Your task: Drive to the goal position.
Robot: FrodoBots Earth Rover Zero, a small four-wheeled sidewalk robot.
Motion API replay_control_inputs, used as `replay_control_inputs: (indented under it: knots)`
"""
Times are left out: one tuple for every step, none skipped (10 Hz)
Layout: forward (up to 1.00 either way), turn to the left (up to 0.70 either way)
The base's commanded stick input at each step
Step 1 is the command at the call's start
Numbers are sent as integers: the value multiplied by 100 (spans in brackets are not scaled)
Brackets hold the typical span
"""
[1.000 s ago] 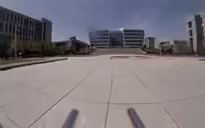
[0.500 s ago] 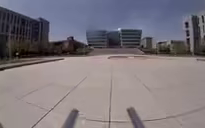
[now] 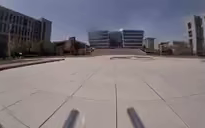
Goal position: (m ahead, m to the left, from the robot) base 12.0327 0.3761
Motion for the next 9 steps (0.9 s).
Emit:
replay_control_inputs:
  knots:
    - [70, 0]
    - [70, 0]
    - [70, 0]
    - [70, 0]
    - [70, 0]
    - [70, 0]
    - [70, 0]
    - [70, 0]
    - [70, 0]
